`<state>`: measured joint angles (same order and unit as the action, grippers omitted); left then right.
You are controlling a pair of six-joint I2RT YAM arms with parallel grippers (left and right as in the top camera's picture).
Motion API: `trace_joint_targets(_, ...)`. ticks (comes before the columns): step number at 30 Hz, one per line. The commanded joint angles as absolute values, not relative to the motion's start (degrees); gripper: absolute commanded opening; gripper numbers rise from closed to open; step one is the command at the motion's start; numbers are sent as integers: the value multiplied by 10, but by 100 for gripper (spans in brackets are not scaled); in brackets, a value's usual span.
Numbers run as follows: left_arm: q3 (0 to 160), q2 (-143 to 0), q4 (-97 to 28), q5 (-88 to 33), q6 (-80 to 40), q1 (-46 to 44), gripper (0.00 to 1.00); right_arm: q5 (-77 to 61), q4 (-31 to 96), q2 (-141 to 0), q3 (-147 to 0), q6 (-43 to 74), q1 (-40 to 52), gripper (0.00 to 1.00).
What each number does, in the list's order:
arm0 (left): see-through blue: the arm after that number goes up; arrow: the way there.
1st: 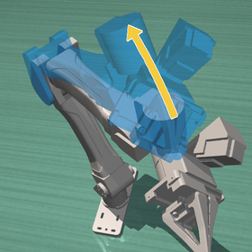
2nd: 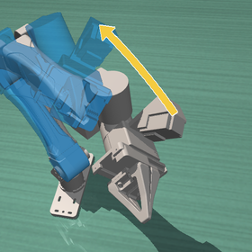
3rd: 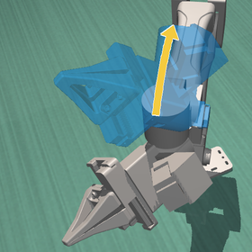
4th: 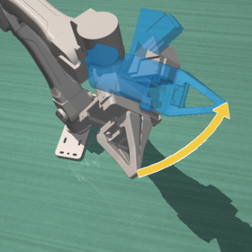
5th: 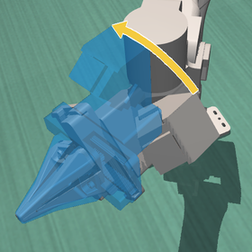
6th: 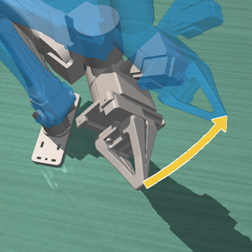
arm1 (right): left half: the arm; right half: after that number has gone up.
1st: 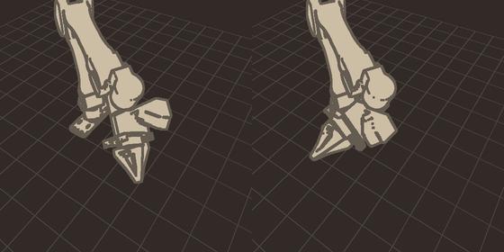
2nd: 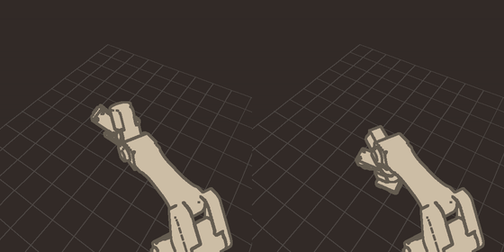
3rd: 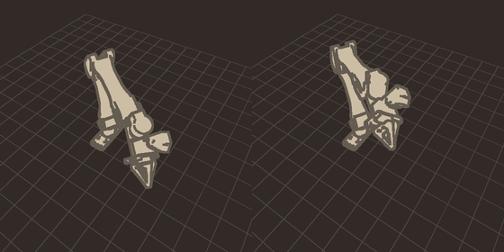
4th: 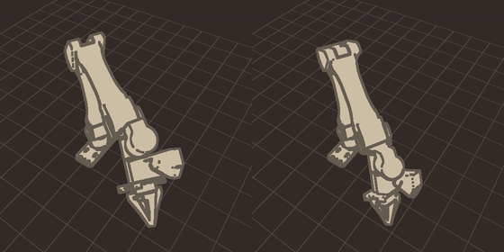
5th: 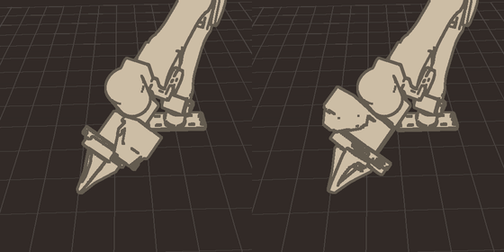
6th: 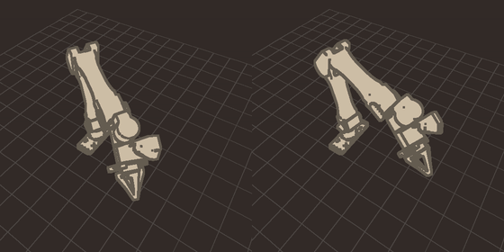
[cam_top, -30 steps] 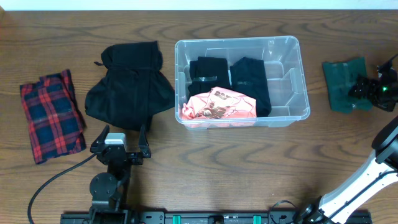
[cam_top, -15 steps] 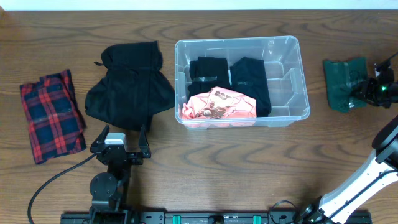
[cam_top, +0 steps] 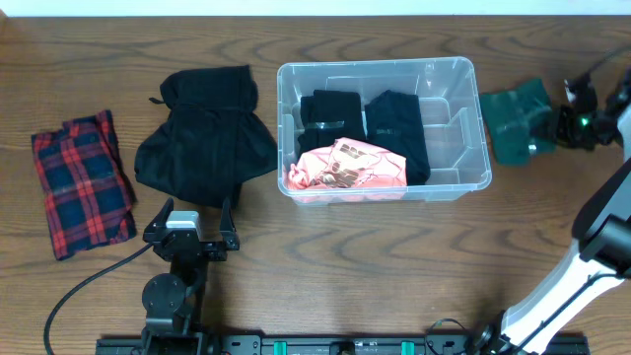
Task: Pack container
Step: 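Grasp the green taped bundle with the right gripper, then lift and carry the green bundle left into the bin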
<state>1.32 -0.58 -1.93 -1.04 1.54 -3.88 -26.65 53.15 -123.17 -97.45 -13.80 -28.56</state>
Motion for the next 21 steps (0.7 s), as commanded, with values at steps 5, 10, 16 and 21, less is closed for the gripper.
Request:
trace_joint_targets(5, 2, -2, -41, 5, 19, -41, 98, -305, 532, -1083, -976, -70, -227, 1)
trace_joint_targets(10, 2, -2, -41, 5, 19, -41, 98, -304, 532, -1018, -976, -37, -184, 1)
trace_joint_targets(16, 2, -2, -41, 5, 19, -41, 98, -304, 544, -966, -976, 18, -121, 1)
trace_joint_targets(21, 2, -2, -41, 5, 19, -41, 98, -286, 546, -961, -976, 68, -70, 1)
